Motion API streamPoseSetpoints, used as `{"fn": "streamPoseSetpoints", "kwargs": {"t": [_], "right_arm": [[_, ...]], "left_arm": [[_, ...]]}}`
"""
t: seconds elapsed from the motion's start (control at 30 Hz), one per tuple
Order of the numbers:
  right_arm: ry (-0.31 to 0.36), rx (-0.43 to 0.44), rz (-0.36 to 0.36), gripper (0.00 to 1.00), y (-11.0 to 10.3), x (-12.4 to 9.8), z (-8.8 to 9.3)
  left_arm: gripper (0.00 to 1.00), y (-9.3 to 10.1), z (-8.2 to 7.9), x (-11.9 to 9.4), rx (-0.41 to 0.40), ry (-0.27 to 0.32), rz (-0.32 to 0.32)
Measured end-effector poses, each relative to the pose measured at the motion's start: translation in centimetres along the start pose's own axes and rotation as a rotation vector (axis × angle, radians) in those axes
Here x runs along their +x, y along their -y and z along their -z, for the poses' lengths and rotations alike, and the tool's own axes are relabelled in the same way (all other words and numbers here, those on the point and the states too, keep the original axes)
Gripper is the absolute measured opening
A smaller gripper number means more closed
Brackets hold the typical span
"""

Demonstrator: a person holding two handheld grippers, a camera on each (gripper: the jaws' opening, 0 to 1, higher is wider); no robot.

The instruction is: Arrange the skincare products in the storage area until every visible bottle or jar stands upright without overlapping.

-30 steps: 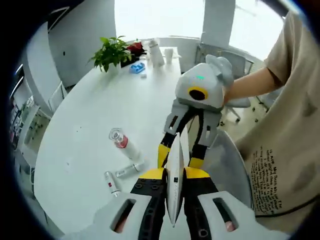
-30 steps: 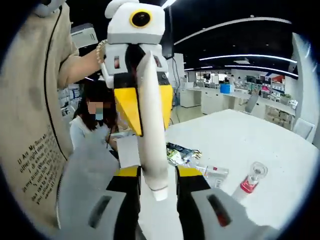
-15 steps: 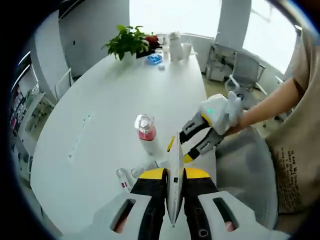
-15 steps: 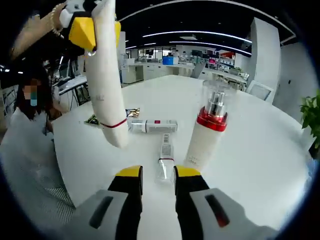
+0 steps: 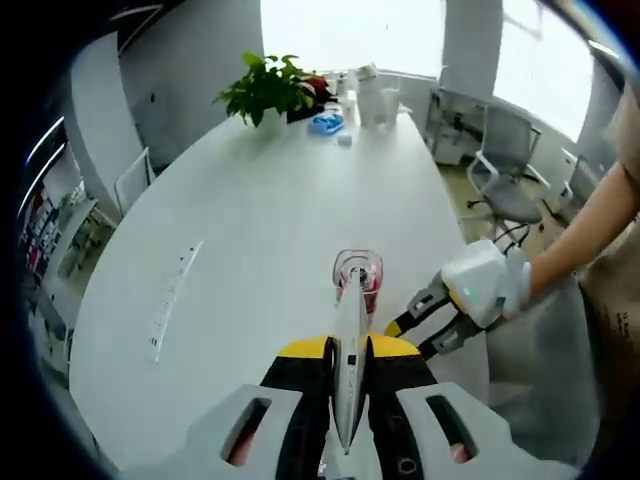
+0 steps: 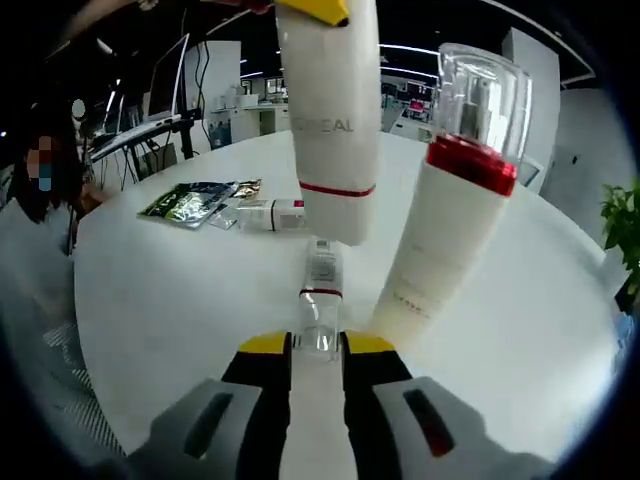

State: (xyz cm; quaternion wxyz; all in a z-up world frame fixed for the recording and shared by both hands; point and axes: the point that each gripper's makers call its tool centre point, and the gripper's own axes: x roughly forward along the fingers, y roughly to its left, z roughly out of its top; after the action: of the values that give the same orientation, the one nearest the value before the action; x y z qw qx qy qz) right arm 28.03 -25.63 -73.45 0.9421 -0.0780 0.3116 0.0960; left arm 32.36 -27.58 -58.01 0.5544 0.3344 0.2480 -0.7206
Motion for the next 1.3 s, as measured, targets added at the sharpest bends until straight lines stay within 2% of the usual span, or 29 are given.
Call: {"fn": "streamPoseSetpoints", "kwargs": {"t": [0.13, 0.4, 0.6, 0.8, 1.03, 1.3], "right_arm": [[0.007, -0.016, -0.029, 0.18, -1.1, 0.2, -0.3], [0.013, 0.009, -0.043, 0.19, -2.7, 0.4, -0.5], [0.013, 0.018, -0.052, 0.19, -3.1, 0.6, -0.8], [0.014, 0.014, -0.058, 0.19, -3.3, 0.8, -1.0], [0.012, 0.01, -0.061, 0.19, -3.4, 0.8, -0.9], [0.007, 0.013, -0.071, 0.19, -3.6, 0.8, -0.8]], "left_arm": [[0.08, -0.1, 0.3, 1.5, -0.003, -0.01, 0.022], [0.08, 0.8, 1.8, 4.0, 0.025, -0.055, 0.04], [0.08, 1.4, 1.9, 4.3, 0.007, -0.048, 0.049], [0.08, 1.0, 2.5, 4.7, 0.028, -0.08, 0.039], [0.09, 0.7, 2.4, 4.8, 0.042, -0.069, 0.056], [0.1, 1.3, 2.1, 4.7, 0.041, -0.051, 0.066]]}}
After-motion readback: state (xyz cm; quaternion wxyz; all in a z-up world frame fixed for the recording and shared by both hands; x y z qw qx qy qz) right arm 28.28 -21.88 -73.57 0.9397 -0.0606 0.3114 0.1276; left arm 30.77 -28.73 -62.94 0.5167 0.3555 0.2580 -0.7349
